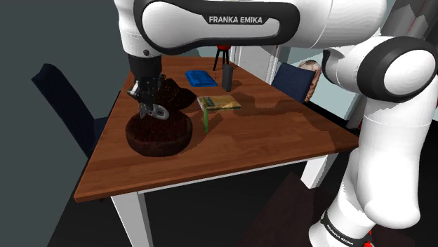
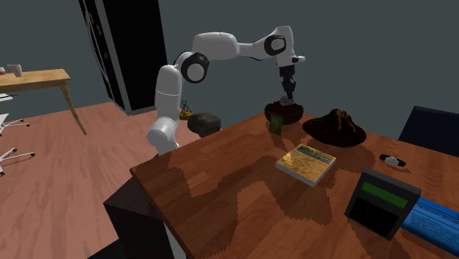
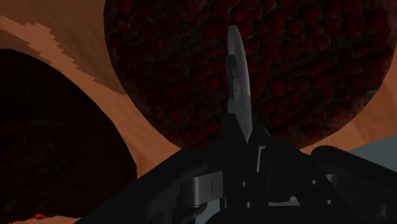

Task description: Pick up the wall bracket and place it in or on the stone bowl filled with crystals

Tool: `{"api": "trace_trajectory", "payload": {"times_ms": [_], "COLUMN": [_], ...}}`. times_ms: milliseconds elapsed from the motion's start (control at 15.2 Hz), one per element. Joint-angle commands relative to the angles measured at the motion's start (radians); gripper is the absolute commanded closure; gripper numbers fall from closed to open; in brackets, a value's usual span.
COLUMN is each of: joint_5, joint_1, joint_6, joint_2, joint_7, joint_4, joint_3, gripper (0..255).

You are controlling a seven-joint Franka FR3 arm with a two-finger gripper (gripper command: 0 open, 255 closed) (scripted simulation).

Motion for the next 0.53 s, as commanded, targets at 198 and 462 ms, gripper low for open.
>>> {"api": "trace_trajectory", "payload": {"times_ms": [198, 462], "joint_5": [0.0, 0.0], "joint_1": [0.0, 0.001], "joint_6": [-0.007, -0.009], "joint_2": [0.011, 0.014], "joint_7": [0.004, 0.004], "joint_4": [-0.019, -0.014], "joint_3": [-0.001, -0.001], "gripper": [255, 0]}}
